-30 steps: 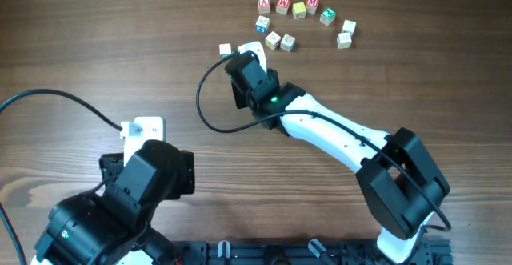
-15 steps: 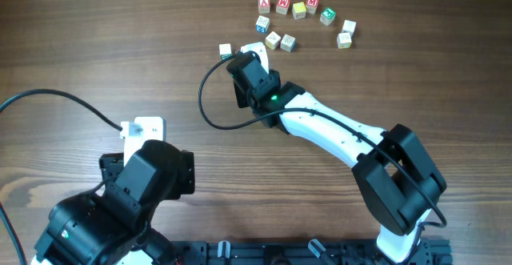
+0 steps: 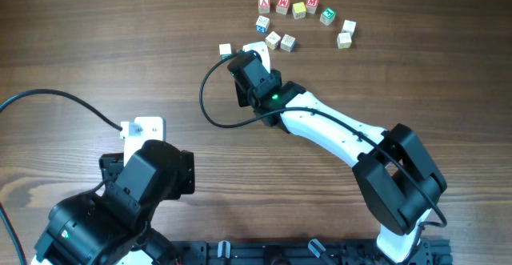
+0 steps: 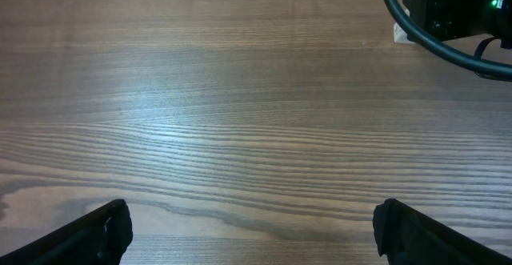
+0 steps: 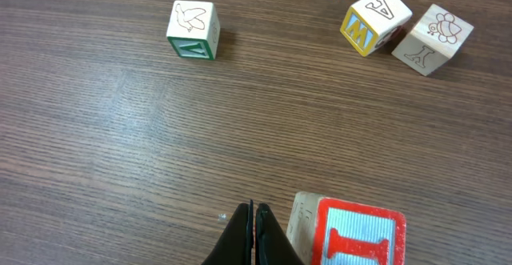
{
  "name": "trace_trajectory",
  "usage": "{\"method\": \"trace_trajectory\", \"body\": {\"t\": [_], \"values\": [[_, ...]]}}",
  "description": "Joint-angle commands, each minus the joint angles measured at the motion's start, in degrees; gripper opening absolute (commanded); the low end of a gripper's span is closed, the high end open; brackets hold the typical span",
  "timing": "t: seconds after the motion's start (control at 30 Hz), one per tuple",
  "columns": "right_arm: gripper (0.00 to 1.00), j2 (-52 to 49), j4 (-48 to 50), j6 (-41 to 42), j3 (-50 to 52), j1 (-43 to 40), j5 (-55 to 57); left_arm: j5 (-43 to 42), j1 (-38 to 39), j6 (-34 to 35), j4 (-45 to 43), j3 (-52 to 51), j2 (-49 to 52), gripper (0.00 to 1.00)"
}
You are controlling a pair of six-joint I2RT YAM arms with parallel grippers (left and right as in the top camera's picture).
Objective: Form a tower
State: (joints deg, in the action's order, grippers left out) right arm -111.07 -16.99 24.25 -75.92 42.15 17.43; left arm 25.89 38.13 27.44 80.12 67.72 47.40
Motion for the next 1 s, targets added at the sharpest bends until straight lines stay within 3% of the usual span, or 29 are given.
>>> {"method": "trace_trajectory", "body": {"t": [0.0, 0.97], "values": [[0.04, -1.1, -0.2, 1.2, -0.5, -0.2, 1.9, 0.1, -0.1, -0.5, -0.1, 0.1, -0.1, 1.0], [0.04, -1.1, -0.2, 1.8, -0.5, -0.2, 2.5, 0.1, -0.1, -0.5, -0.1, 0.1, -0.1, 1.0]]}}
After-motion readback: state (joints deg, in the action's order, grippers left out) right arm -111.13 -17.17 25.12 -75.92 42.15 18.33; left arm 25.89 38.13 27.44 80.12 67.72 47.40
